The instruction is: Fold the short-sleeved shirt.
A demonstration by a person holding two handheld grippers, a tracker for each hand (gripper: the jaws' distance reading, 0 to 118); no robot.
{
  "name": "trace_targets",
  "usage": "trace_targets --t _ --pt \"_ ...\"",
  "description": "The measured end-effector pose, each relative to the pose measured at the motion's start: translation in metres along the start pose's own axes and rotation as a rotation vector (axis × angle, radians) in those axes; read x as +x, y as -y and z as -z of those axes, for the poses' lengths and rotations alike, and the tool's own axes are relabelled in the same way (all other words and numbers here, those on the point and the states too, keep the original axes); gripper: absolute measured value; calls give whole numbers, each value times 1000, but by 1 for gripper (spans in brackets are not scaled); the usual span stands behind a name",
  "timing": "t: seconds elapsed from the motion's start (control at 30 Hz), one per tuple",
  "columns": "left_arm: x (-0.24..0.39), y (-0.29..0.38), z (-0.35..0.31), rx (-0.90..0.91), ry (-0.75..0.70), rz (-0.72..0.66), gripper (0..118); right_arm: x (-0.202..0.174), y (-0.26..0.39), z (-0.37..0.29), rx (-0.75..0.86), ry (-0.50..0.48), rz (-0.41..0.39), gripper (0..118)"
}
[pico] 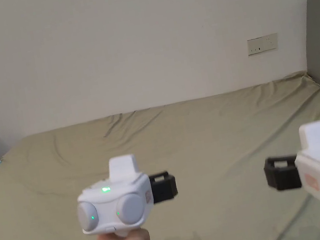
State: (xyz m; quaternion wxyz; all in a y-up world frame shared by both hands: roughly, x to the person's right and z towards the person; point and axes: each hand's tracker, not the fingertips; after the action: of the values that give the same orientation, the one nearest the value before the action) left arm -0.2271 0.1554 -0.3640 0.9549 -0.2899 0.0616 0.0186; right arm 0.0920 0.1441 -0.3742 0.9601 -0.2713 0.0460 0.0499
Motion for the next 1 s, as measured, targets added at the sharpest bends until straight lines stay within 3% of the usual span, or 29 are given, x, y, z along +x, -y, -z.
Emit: trace_targets --t 0.07,0.13,0.17,0.3,0.37,0.4,0.5,0.6,0.67,1.0 --pt "0 38 55 -141 30 -62 118 -2 40 57 -192 -47 38 118" --pt "7 77 103 -271 23 -59 118 -5 79 94 -356 -63 11 118" --pt "12 95 122 -361 -2 -43 118 -8 100 110 -402 -43 1 118" --pt "26 152 160 -392 -8 -15 117 -11 162 148 -484 -34 -10 118" --pt "31 172 169 -444 1 -13 117 -7 183 159 -536 -42 33 118" --pt "32 180 173 -483 7 -11 118 -5 190 157 -531 -47 69 118" --pt "37 196 166 -339 -30 56 118 -7 198 151 -424 -41 5 118" --pt "32 207 163 -308 -6 25 118 -10 207 148 -385 -23 62 118" --pt "40 201 149 -296 -18 36 118 -17 212 135 -304 9 52 118" --pt "38 194 144 -306 -8 25 118 -15 205 133 -348 0 67 118"
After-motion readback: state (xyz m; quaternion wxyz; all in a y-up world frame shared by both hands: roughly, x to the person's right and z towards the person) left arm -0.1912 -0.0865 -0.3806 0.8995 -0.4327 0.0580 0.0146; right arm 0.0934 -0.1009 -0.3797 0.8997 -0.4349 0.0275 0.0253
